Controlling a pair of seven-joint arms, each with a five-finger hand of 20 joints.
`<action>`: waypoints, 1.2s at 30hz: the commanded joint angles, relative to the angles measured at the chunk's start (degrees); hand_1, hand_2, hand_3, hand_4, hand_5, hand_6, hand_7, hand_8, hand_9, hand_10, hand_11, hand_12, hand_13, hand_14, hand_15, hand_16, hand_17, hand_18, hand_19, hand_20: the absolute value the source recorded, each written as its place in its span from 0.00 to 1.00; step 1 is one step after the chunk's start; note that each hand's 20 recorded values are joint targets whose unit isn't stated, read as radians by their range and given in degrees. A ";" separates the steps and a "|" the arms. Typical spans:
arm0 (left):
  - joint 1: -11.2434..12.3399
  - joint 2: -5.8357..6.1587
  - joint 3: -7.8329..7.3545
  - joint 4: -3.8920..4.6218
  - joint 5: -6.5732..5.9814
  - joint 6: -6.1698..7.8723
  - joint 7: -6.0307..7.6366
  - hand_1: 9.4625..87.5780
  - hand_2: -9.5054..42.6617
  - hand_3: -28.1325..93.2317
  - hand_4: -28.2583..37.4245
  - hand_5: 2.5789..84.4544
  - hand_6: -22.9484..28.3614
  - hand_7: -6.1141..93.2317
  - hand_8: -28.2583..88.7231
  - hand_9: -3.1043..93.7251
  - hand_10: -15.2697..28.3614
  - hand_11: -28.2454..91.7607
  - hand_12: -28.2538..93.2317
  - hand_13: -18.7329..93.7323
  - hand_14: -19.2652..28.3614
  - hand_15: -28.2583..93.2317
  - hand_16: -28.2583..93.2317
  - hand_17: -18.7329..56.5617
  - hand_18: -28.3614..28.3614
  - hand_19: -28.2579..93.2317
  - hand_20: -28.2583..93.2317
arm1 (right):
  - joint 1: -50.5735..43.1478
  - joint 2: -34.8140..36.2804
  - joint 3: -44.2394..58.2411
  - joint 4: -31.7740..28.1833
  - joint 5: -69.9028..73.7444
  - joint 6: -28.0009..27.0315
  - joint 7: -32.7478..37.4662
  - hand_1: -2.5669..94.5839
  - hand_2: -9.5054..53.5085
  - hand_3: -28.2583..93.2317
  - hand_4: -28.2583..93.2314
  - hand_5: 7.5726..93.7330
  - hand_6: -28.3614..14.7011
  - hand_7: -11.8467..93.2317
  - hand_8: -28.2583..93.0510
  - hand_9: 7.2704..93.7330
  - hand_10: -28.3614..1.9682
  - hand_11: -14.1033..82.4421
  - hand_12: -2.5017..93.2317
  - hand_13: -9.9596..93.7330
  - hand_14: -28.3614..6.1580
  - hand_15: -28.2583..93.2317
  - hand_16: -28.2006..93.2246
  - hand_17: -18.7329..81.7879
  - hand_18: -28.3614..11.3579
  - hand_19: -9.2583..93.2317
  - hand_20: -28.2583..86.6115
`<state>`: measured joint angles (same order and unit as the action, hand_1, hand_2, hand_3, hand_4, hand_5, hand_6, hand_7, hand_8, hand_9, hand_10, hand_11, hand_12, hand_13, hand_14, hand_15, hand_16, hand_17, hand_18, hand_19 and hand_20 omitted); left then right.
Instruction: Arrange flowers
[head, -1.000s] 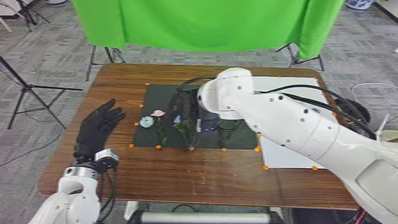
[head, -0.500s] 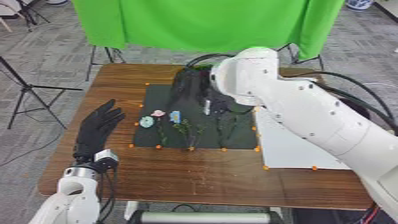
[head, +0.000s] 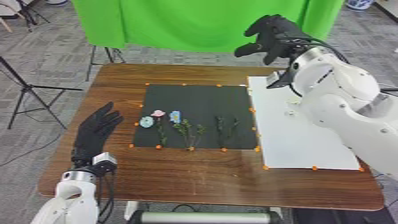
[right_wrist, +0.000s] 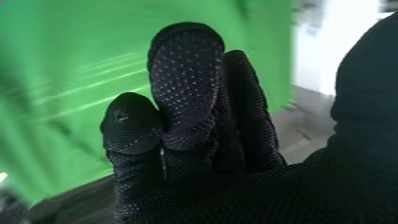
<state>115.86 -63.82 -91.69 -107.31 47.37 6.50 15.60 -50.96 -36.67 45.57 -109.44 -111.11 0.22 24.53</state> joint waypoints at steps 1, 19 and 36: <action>0.25 -0.56 0.30 0.16 0.37 -0.21 -0.51 0.16 0.00 0.82 0.00 0.51 0.45 0.20 0.18 0.49 0.64 0.38 0.33 0.48 0.76 0.37 0.25 0.32 0.71 0.26 0.37 | -9.64 5.32 3.42 3.84 -2.32 -0.37 3.60 0.30 0.00 0.80 0.12 0.56 0.66 0.24 0.17 0.71 0.46 0.28 0.20 0.93 0.64 0.64 0.48 0.74 0.29 1.00 0.62; 0.98 -0.86 0.11 0.08 0.35 -0.44 -0.23 0.16 0.00 0.82 0.00 0.51 0.45 0.20 0.18 0.49 0.64 0.38 0.33 0.48 0.76 0.37 0.25 0.32 0.72 0.26 0.37 | -18.44 4.82 5.50 11.36 -3.52 -2.99 7.06 0.31 0.00 0.80 0.12 0.55 0.69 0.26 0.16 0.71 0.47 0.29 0.21 0.93 0.63 0.66 0.47 0.73 0.29 1.00 0.62; 0.79 -1.21 0.58 0.07 0.28 -0.43 0.06 0.16 0.00 0.82 0.00 0.51 0.45 0.20 0.18 0.49 0.64 0.38 0.33 0.48 0.76 0.37 0.25 0.32 0.72 0.26 0.37 | -21.39 3.88 4.45 12.36 -4.22 -0.80 8.10 0.36 0.00 0.81 0.11 0.59 0.71 0.28 0.15 0.75 0.47 0.32 0.22 0.93 0.65 0.67 0.47 0.73 0.29 1.00 0.61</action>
<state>116.23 -64.43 -91.40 -107.24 47.57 6.36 15.69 -71.67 -32.31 50.89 -97.93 -114.23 -3.23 31.49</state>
